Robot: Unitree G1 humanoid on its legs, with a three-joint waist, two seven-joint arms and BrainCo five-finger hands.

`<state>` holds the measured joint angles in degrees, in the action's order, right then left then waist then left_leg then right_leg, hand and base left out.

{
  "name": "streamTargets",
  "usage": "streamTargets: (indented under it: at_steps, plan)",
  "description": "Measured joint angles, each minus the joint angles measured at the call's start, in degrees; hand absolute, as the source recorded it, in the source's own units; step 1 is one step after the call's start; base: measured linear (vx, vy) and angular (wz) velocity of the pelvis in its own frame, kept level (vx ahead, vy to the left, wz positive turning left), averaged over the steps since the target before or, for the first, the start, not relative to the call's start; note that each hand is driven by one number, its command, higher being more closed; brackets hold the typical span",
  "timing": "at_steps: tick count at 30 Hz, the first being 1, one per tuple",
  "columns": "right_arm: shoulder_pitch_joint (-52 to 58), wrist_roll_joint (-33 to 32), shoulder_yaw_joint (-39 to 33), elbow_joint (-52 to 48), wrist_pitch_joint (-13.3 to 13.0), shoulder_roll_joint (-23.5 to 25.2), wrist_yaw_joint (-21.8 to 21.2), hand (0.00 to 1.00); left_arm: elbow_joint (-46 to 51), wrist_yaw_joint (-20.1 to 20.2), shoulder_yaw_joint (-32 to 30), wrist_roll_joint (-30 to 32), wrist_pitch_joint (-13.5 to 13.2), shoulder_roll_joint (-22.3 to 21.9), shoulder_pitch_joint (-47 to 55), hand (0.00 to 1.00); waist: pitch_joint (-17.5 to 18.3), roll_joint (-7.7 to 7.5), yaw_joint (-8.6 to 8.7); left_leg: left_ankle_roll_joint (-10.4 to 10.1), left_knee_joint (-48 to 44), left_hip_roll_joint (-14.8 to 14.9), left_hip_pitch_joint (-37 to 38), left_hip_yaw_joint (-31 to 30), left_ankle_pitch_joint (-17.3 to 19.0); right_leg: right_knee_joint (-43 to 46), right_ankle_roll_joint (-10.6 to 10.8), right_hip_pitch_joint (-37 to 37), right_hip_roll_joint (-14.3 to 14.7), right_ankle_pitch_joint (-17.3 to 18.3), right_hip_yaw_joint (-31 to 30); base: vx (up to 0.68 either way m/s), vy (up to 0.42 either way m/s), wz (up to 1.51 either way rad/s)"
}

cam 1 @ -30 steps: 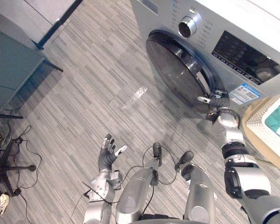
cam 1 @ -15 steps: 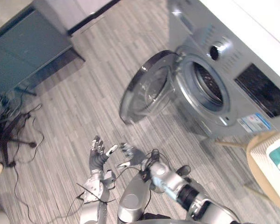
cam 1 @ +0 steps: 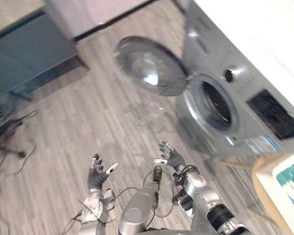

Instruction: Pick up the laundry basket with both hands and put the clothes into the washing machine.

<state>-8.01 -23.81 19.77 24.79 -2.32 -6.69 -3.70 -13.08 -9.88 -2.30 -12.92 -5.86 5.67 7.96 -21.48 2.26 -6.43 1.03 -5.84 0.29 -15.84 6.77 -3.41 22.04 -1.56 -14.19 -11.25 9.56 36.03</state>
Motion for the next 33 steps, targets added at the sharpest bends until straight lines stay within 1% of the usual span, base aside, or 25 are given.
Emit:
streamTargets:
  at_steps: [1,2,3,4,5,6,7,8,9,10,11,12,13,14,15,16,18,19,22,23,27,31,32,33]
  plan:
    - [0.64,0.18,-2.21,-1.39,0.04,-0.07,0.12,0.0,-6.52,-0.07,-0.43,-0.3,0.2,2.5,-7.21,0.0,-0.86,-1.53,0.89,0.13,-2.29,1.34,-1.34,2.26,1.02,-0.53,-0.93,-1.45,1.23,-0.94,-2.28,-0.09,-0.122,-1.1]
    - [1.67,0.17,-4.29,-3.58,0.03,-0.11,0.2,0.0,-15.41,-0.07,-0.82,-0.72,0.36,6.15,-15.81,0.0,-1.89,-3.16,1.47,-0.07,-4.82,2.8,-2.75,4.08,2.09,-1.17,-1.56,-2.48,2.55,-1.88,-3.93,-0.1,-0.126,-1.07]
    - [2.15,-0.14,-5.19,-4.61,0.02,-0.09,0.27,0.0,-20.38,-0.06,-0.81,-2.49,0.62,8.65,-20.31,0.0,-2.36,-4.18,1.75,-0.24,-6.04,3.65,-3.55,4.88,2.59,-1.57,-1.92,-3.2,3.35,-2.43,-4.98,-0.13,-0.143,-0.93]
    - [3.13,-0.53,-6.48,-6.78,-0.05,0.01,0.31,0.0,-30.45,-0.06,-0.87,-5.8,1.33,14.25,-29.55,0.0,-3.01,-6.43,3.0,-0.7,-8.43,5.29,-5.71,5.78,3.56,-2.49,-2.12,-4.56,4.91,-3.27,-6.11,-0.12,-0.121,-0.72]
    - [3.68,-0.78,-7.19,-7.77,-0.07,0.13,0.37,0.0,-35.72,-0.1,-0.88,-7.49,1.82,17.2,-34.03,0.0,-2.95,-7.71,3.59,-0.93,-9.58,6.16,-7.24,6.07,4.08,-2.96,-2.05,-5.64,5.64,-3.66,-6.51,-0.18,-0.153,-0.72]
    - [3.97,-1.77,-8.51,-8.7,-0.36,0.42,0.78,0.0,-44.16,-0.07,-0.48,-10.74,2.43,22.81,-41.9,0.0,-2.97,-9.86,5.08,-1.34,-11.9,7.85,-10.63,6.13,4.88,-4.34,-1.8,-7.6,7.25,-4.44,-6.74,-0.18,-0.119,-0.55]
    - [4.14,-3.53,-9.99,-8.79,-0.71,0.71,1.45,0.0,-50.79,-0.7,-0.22,-15.87,4.48,27.49,-49.12,0.0,-2.98,-11.87,6.32,-1.31,-13.58,9.18,-14.02,5.98,4.98,-5.91,-1.06,-9.74,8.63,-4.97,-6.7,-0.2,-0.109,-0.47]
    - [4.22,-4.74,-11.05,-9.1,-0.97,1.22,2.14,0.0,-55.84,0.56,-0.01,-18.76,6.42,30.7,-52.5,0.0,-3.26,-12.78,7.11,-1.29,-14.52,9.99,-16.32,5.8,5.0,-7.19,-0.28,-11.0,9.62,-5.57,-6.49,-0.16,-0.045,-0.34]
    - [5.14,-6.18,-12.28,-10.71,-1.29,1.75,2.84,0.0,-57.08,3.08,0.5,-22.05,7.2,31.79,-53.52,0.0,-3.63,-13.52,7.82,-1.4,-15.64,10.99,-19.51,5.42,4.93,-8.81,0.44,-12.72,10.82,-6.43,-6.05,-0.11,-0.001,-0.23]
    - [5.62,-6.87,-12.87,-11.59,-1.54,2.02,3.22,0.0,-56.83,3.84,0.28,-23.56,7.28,31.8,-54.3,0.0,-3.75,-13.82,7.84,-1.4,-16.49,11.59,-21.32,5.28,4.93,-9.6,0.85,-13.72,11.5,-6.83,-5.89,-0.08,0.039,-0.25]
    - [6.05,-7.88,-13.12,-14.3,-1.67,2.54,3.91,0.0,-56.82,4.12,-0.65,-26.38,7.59,32.52,-57.68,0.0,-4.09,-14.84,7.94,-1.4,-18.31,12.85,-25.16,4.62,4.93,-10.95,1.23,-15.87,12.76,-7.61,-5.2,-0.05,0.047,-0.22]
    - [6.39,-8.47,-13.12,-16.14,-1.78,2.98,4.39,0.0,-56.84,3.24,-0.8,-27.84,8.33,33.3,-59.54,0.0,-4.25,-15.32,8.07,-1.41,-19.33,13.55,-27.12,4.38,4.95,-11.62,1.16,-16.96,13.37,-8.06,-4.78,-0.06,0.061,-0.29]
    - [7.56,-9.18,-13.33,-20.32,-2.31,4.08,5.12,0.0,-56.39,2.63,-2.04,-29.87,8.63,35.05,-62.01,0.0,-4.61,-16.15,8.1,-1.59,-21.39,15.04,-30.82,4.16,5.13,-12.74,1.79,-19.13,14.54,-8.79,-4.14,-0.04,0.056,-0.34]
    - [9.05,-9.63,-13.55,-24.07,-3.16,5.26,5.63,0.0,-53.63,1.4,-4.05,-32.14,8.34,36.16,-62.48,0.0,-4.95,-16.78,7.95,-1.59,-22.77,16.22,-33.82,3.86,5.64,-13.57,1.29,-20.61,15.48,-9.83,-3.56,-0.02,0.055,-0.35]
    - [10.01,-9.95,-13.55,-25.75,-3.73,5.52,6.25,0.0,-51.99,0.49,-5.25,-33.03,8.28,36.08,-62.48,0.0,-4.96,-16.76,7.77,-1.53,-23.81,16.65,-35.39,3.68,5.78,-13.55,0.3,-21.57,15.72,-10.55,-3.23,0.02,0.082,-0.37]
    - [11.52,-10.49,-13.59,-28.17,-4.06,5.58,6.94,0.0,-49.18,-1.25,-7.69,-34.58,8.28,35.98,-62.4,0.0,-5.02,-16.68,7.1,-1.49,-26.25,17.7,-37.82,3.16,6.66,-13.24,-0.37,-22.86,16.35,-11.01,-2.97,0.04,0.087,-0.24]
    - [13.04,-10.49,-13.61,-29.29,-4.11,5.61,7.16,0.0,-46.91,-3.28,-10.79,-36.22,8.01,35.95,-62.11,0.0,-5.04,-16.65,6.92,-1.7,-27.31,17.88,-38.76,2.61,7.5,-12.75,-0.42,-23.32,16.38,-11.02,-2.71,0.07,0.122,-0.12]
    - [14.88,-10.43,-13.6,-30.37,-4.09,5.74,7.12,0.0,-43.99,-4.17,-14.08,-36.86,7.54,35.88,-61.35,0.0,-5.05,-16.63,6.78,-1.82,-28.23,18.09,-38.82,2.47,8.57,-12.2,-0.4,-23.28,16.24,-10.98,-2.78,0.09,0.163,-0.08]
    - [16.94,-10.33,-13.53,-31.29,-4.06,5.74,6.24,0.0,-38.67,-4.58,-18.04,-38.08,5.52,35.89,-61.43,0.0,-5.08,-16.6,5.76,-1.95,-29.2,18.3,-38.75,2.93,10.1,-11.57,-0.3,-23.27,15.91,-10.84,-3.11,0.07,0.153,-0.09]
    - [17.33,-10.36,-13.52,-31.31,-4.06,6.03,5.92,0.0,-37.96,-4.6,-18.28,-38.1,4.7,35.95,-62.16,0.0,-5.06,-16.62,5.6,-1.72,-29.07,18.32,-38.44,3.5,10.55,-11.5,0.0,-23.25,15.64,-10.64,-3.27,0.07,0.149,-0.04]
    - [17.33,-10.33,-12.87,-31.3,-3.92,6.38,4.64,0.0,-38.02,-5.22,-18.92,-38.13,4.19,36.36,-62.68,0.0,-5.06,-16.63,5.28,-1.44,-28.7,18.45,-36.83,5.4,10.55,-11.25,-0.3,-22.7,15.16,-10.6,-4.29,0.1,0.11,-0.05]
    - [17.36,-10.31,-12.86,-30.98,-3.88,6.54,4.46,0.0,-38.26,-5.19,-20.63,-38.13,4.21,35.22,-61.53,0.0,-5.08,-16.59,5.5,-1.22,-27.96,18.43,-33.18,6.24,10.51,-10.79,-1.1,-20.0,14.99,-10.06,-4.84,0.12,0.08,0.05]
    - [17.37,-10.29,-12.73,-30.7,-3.85,6.61,4.35,0.0,-38.27,-5.19,-20.94,-38.12,4.2,34.91,-60.33,0.0,-5.08,-16.59,5.53,-1.4,-27.59,18.38,-31.59,6.59,10.62,-9.99,-2.03,-19.13,14.75,-9.4,-4.98,0.12,0.057,0.1]
    - [17.37,-10.26,-12.72,-30.56,-3.79,6.62,4.34,0.0,-38.27,-5.17,-21.03,-38.08,4.19,34.64,-59.58,0.0,-5.08,-16.59,5.46,-1.42,-27.28,18.28,-30.72,6.81,10.63,-9.56,-2.43,-18.64,14.54,-9.09,-5.03,0.12,0.043,0.13]
